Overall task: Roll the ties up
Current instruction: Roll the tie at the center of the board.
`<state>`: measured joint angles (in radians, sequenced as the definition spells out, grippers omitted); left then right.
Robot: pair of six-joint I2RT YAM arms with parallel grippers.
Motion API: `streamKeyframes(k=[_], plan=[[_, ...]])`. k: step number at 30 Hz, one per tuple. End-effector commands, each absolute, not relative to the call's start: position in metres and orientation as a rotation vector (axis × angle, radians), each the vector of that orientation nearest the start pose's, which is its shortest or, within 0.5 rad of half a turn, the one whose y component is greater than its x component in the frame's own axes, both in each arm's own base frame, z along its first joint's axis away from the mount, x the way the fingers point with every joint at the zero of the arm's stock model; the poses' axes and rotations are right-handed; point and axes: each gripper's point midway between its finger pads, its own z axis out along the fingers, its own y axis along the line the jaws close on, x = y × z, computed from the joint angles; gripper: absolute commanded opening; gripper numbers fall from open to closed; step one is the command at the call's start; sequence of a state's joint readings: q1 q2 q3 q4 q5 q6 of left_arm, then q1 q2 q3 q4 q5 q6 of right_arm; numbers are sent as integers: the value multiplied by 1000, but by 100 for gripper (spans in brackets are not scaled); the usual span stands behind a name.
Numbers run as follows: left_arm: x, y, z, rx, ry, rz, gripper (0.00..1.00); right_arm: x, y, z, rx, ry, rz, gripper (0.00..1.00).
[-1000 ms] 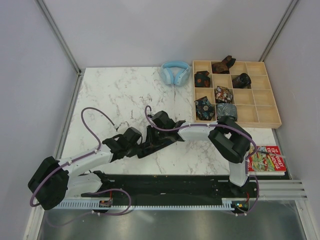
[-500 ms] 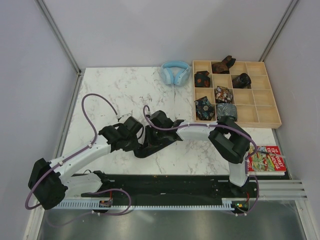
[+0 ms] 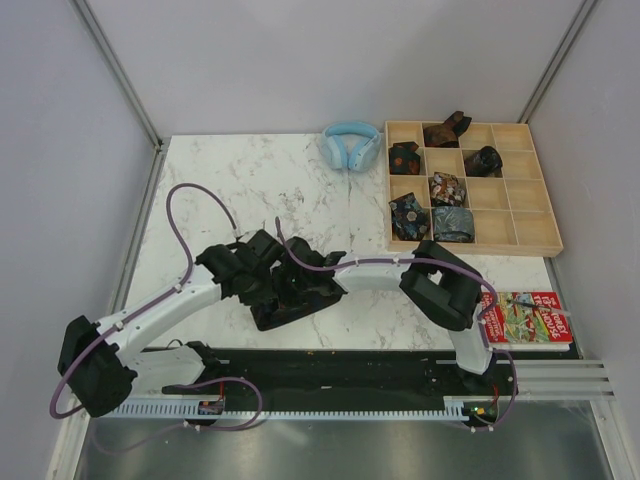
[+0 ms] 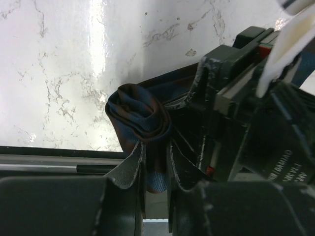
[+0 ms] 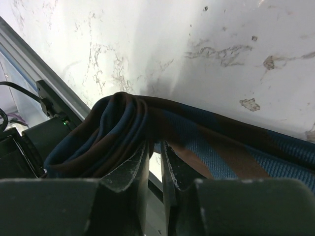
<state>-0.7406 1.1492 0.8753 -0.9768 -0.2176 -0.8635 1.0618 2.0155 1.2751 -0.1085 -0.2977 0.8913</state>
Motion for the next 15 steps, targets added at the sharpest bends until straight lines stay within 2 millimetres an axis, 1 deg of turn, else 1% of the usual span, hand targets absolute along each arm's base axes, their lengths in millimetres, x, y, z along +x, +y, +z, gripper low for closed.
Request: streamKeyframes(k=[1, 6, 7, 11, 14, 15], plan=[[183, -166, 119, -171, 2704, -238, 12, 154, 482, 39, -418, 2730, 1132, 23], [179, -172, 104, -152, 2758, -208, 11, 154, 477, 37, -426, 2732, 1116, 24], [179, -172, 98, -147, 2772, -184, 11, 155, 475, 38, -426, 2729, 1114, 25], [181, -175, 86, -136, 2795, -133, 10, 158, 463, 31, -413, 2747, 1089, 26], [181, -178, 79, -120, 2809, -96, 10, 158, 456, 29, -414, 2756, 1077, 26], [181, -179, 77, -113, 2815, -84, 10, 160, 454, 31, -406, 2752, 1079, 26]])
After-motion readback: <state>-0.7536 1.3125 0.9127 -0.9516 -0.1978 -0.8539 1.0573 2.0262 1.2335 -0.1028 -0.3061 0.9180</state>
